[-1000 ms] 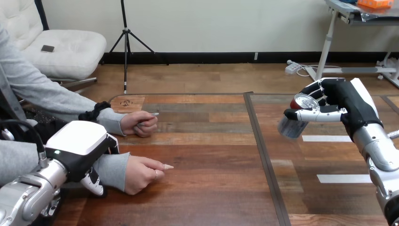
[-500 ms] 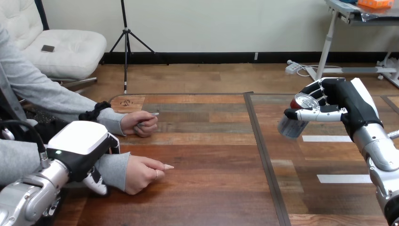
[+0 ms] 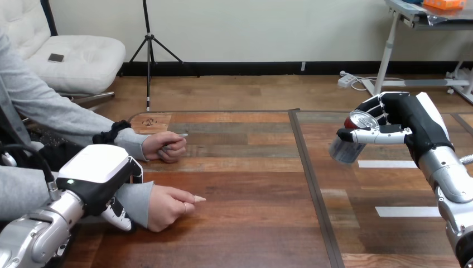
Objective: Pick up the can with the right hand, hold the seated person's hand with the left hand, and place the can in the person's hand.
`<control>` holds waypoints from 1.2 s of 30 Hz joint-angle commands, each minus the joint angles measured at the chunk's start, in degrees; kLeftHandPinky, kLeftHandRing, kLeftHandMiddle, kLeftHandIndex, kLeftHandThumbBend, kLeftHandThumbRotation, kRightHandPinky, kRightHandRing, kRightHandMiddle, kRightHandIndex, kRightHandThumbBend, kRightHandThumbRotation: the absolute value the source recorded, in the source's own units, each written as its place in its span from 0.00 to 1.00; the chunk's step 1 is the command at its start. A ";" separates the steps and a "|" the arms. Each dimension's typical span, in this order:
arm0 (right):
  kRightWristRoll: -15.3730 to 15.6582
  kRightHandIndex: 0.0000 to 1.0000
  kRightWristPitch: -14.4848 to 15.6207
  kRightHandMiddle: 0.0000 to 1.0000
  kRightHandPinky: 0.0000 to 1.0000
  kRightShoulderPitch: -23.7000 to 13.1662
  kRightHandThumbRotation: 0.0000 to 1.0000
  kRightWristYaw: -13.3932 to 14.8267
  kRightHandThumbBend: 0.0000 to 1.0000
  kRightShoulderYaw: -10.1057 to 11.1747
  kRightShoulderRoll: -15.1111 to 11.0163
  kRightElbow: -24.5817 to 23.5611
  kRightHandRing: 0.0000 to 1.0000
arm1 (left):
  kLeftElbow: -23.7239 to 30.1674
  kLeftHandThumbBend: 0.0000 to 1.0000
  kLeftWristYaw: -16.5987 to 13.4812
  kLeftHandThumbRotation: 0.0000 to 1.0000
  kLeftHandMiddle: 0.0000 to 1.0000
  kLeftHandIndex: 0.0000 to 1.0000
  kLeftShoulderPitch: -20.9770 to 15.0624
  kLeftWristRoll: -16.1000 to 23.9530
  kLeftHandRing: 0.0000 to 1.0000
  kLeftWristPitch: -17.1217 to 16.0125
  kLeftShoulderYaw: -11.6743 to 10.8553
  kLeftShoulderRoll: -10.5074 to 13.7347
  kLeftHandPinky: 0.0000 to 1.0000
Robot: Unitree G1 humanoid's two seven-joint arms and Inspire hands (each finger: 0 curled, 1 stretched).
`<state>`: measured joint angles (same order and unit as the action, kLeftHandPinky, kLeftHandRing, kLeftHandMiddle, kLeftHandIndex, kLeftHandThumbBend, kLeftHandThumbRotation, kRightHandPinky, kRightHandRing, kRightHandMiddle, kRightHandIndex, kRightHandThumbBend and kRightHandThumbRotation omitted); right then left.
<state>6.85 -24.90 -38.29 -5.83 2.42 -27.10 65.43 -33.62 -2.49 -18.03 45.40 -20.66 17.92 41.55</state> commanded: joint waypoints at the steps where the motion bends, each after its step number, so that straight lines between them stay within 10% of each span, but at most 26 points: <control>1: -0.98 0.43 -1.50 0.41 0.35 -2.67 0.00 -0.02 0.87 0.98 -0.29 -3.85 0.37 | -0.32 0.87 -1.29 0.00 0.37 0.38 -3.46 -1.47 0.32 -0.84 -0.66 -0.57 0.28; 36: -0.58 0.44 -1.12 0.43 0.37 -2.97 0.00 -0.22 0.85 0.51 -0.03 -3.88 0.38 | 0.22 0.82 0.20 0.00 0.33 0.33 -3.42 -6.04 0.28 -1.84 -1.59 -0.14 0.24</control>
<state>6.87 -24.90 -38.29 -6.10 2.39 -27.09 65.43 -34.12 -1.11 -18.03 40.79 -21.41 17.92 41.49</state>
